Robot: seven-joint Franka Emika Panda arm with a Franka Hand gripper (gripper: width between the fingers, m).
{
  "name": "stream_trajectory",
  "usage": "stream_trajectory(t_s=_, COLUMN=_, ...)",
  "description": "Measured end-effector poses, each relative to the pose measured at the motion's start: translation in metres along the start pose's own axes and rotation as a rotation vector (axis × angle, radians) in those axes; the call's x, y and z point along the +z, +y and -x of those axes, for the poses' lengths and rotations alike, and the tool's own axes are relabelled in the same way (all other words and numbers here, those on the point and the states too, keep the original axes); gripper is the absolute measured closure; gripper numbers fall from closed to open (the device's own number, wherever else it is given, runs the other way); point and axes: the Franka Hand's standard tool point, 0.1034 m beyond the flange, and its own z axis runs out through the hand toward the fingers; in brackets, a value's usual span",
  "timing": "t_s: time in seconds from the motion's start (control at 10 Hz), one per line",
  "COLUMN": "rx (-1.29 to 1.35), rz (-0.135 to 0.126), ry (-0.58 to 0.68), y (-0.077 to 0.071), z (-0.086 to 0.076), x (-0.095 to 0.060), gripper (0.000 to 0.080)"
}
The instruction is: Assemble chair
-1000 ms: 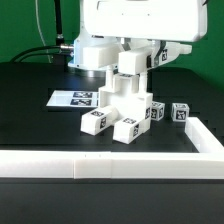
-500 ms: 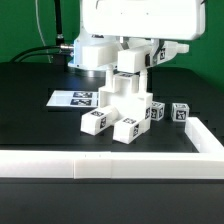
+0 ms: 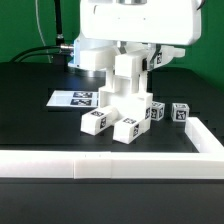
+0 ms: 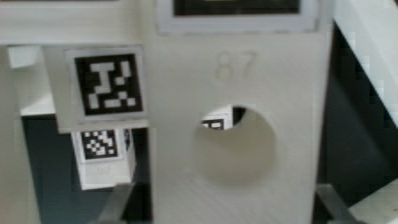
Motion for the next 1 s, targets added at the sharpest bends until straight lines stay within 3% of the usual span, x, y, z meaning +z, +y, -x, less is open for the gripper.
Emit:
stream_trajectory(t_s=0.6, rx=-0.004, rz=0.001, ry=-0.001, y=-0.0032, z=0.0026, x=0.0023, gripper=0.0515)
stream_trajectory(t_s=1.0, rx=0.013, rz=-0.011, ry=-0.005, y=-0.0035, z=0.0022, x=0.0025, gripper=0.0515)
